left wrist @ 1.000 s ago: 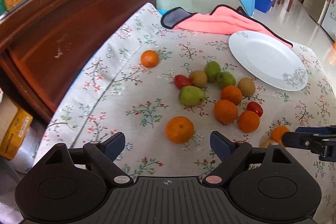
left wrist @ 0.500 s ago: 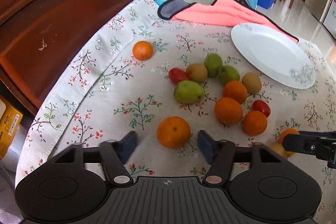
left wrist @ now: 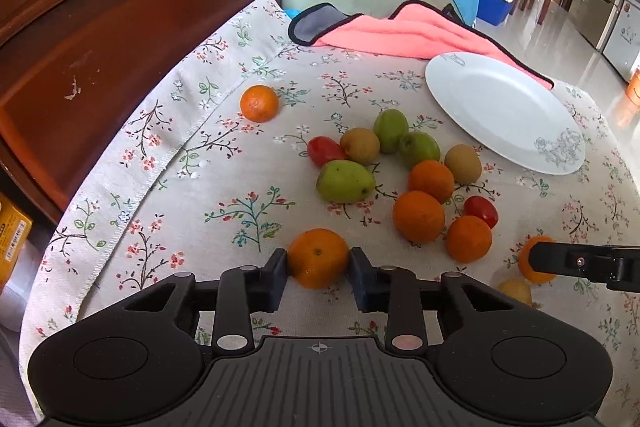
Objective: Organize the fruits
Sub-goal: 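Close the left gripper on a mandarin while the right gripper grasps another mandarin, then carry both mandarins to the white plate and open both grippers, then move both open grippers back from the plate to the fruit pile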
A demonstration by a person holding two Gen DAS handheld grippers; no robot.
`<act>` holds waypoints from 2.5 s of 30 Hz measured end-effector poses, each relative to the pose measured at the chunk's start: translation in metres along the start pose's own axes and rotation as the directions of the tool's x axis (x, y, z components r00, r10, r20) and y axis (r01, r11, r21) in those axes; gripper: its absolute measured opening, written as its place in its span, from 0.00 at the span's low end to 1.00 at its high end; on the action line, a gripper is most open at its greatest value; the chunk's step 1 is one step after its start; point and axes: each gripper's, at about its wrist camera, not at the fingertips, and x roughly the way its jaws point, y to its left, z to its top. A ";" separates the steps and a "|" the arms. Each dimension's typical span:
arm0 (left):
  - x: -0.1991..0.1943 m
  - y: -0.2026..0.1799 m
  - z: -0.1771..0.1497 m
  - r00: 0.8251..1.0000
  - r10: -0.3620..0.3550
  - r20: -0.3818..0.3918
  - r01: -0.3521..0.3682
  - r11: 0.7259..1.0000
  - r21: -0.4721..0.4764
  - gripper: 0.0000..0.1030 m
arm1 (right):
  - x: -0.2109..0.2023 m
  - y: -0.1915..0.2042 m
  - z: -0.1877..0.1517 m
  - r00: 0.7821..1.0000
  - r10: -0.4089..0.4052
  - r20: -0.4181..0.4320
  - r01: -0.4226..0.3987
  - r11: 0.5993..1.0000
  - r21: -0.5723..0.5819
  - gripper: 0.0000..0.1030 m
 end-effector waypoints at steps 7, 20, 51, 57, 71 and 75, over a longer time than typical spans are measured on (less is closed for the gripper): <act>0.000 -0.003 -0.002 1.000 0.007 0.008 -0.007 1.000 0.022 0.30 | 0.004 0.004 0.000 1.000 -0.012 -0.011 0.012 1.000 -0.004 0.32; -0.029 -0.017 0.023 0.992 -0.069 0.106 0.068 0.998 0.014 0.29 | -0.010 0.010 0.016 0.999 0.034 0.030 -0.033 0.999 -0.040 0.30; 0.032 -0.110 0.083 0.960 -0.271 0.075 0.261 0.958 0.119 0.30 | -0.007 -0.068 0.089 0.993 -0.079 0.084 0.063 0.981 0.181 0.30; 0.042 -0.114 0.087 0.963 -0.262 0.068 0.255 0.962 0.098 0.30 | -0.002 -0.075 0.092 0.991 -0.103 0.081 0.086 0.977 0.195 0.30; 0.038 -0.117 0.089 0.966 -0.239 0.095 0.232 0.969 0.083 0.50 | 0.000 -0.081 0.097 0.989 -0.110 0.096 0.086 0.971 0.223 0.34; 0.030 -0.113 0.090 0.969 -0.215 0.121 0.206 0.975 0.087 0.63 | -0.001 -0.081 0.097 0.990 -0.104 0.096 0.080 0.970 0.228 0.35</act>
